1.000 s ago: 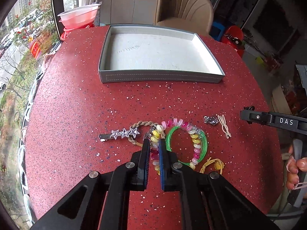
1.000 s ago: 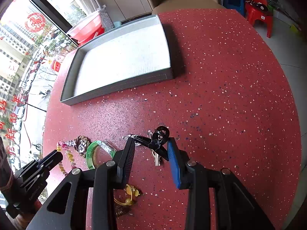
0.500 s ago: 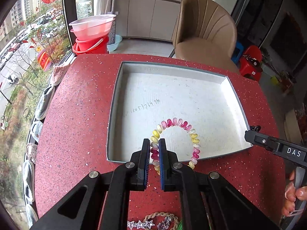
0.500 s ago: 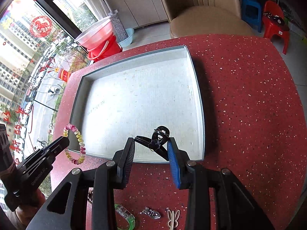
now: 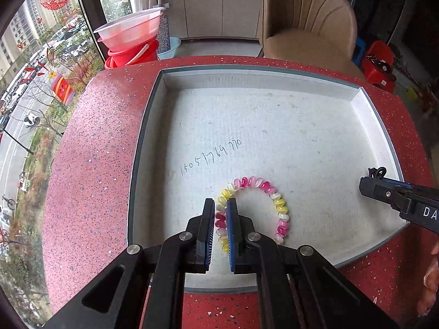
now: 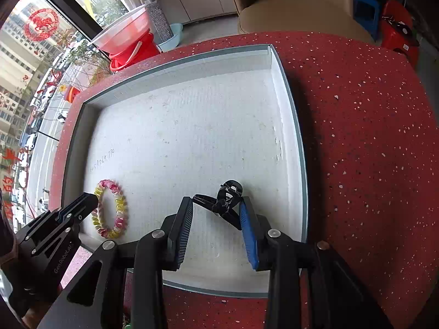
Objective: Organize jewelry
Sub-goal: 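Carry the claw clip and beaded bracelet with both tools over the white tray, then open the left tool dropping the bracelet while the right tool releases the claw clip in the tray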
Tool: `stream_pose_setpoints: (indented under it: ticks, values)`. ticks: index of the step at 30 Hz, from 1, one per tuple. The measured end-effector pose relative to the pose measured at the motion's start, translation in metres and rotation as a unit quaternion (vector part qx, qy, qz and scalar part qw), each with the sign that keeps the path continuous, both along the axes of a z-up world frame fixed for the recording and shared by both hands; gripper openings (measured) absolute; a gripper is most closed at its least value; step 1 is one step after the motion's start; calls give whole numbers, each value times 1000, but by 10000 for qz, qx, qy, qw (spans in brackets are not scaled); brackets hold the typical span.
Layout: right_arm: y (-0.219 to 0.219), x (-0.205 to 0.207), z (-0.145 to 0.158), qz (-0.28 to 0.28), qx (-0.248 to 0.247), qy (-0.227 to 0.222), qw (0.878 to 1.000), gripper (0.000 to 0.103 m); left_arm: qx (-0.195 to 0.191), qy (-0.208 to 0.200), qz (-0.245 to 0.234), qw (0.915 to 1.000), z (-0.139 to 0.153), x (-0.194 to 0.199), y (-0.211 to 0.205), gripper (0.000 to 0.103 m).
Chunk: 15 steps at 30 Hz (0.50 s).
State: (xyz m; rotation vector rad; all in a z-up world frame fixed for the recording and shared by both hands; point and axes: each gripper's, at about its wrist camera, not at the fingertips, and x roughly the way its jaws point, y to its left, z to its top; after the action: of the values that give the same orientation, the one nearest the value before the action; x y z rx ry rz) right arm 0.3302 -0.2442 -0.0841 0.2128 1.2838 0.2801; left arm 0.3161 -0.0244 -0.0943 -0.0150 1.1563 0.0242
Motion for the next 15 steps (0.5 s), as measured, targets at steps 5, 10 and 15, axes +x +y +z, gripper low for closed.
stream_pose_setpoints:
  ticks: [5,10,15]
  values:
    - [3,2,-2,-6,-74,-35,10000,41,271,3,-72,9996,-6,2,-6,27]
    - [6,3,0,70,86,7,9999,60,500,-12,-158,9986,-6,2,-14,27]
    - [-2,-3,13,-51,477,-86,9988,72,104,-126,-31,9999,4,-4,-9,27]
